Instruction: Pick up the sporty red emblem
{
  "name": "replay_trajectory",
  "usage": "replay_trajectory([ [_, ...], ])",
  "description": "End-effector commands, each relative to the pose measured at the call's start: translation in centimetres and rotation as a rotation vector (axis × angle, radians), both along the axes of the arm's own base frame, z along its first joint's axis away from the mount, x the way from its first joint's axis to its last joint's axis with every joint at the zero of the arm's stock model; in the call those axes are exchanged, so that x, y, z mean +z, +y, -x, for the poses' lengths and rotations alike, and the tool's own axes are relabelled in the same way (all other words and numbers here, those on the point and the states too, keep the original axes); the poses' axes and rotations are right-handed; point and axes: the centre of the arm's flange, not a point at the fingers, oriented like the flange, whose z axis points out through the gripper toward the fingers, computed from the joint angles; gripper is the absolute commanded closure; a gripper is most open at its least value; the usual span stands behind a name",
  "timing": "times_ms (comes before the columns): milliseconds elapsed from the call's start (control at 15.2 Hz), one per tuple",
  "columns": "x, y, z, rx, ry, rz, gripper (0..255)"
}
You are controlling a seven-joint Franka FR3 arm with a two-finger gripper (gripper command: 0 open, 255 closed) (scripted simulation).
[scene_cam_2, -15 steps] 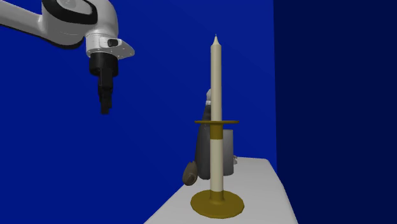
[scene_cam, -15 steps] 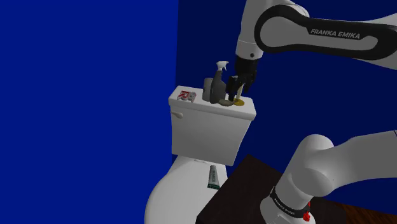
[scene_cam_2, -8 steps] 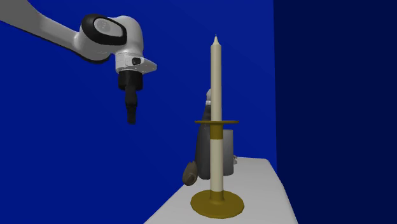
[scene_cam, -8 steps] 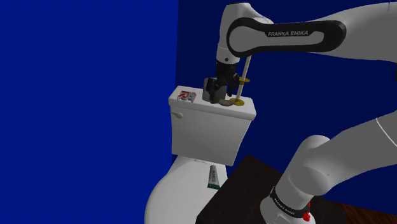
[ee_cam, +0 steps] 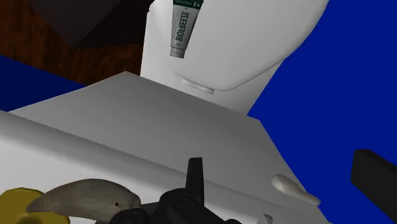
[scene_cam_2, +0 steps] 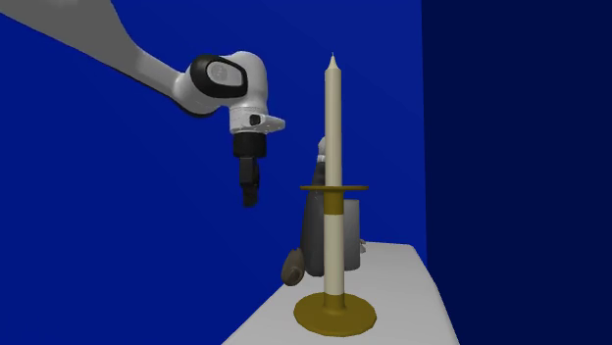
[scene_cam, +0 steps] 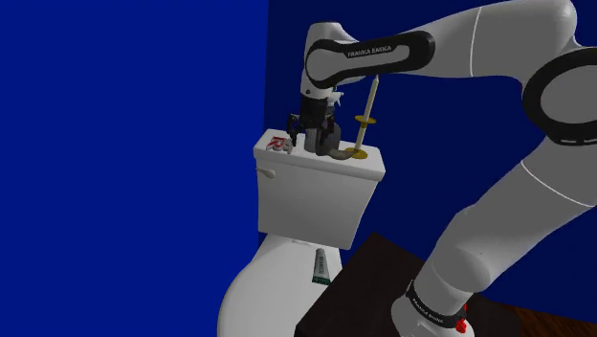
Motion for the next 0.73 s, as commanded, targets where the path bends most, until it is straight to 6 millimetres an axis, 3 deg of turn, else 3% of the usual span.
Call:
replay_trajectory([
  [0, -1.2, -0.8, -2.2, -0.067, -0.004, -0.016, 0],
  [528, -5.4, -6.1, -10.6, -0.327, -0.019, -0.078, 0],
  [660, -6.1, -7.1, -11.8, -0.371, -0.022, -0.089, 0],
])
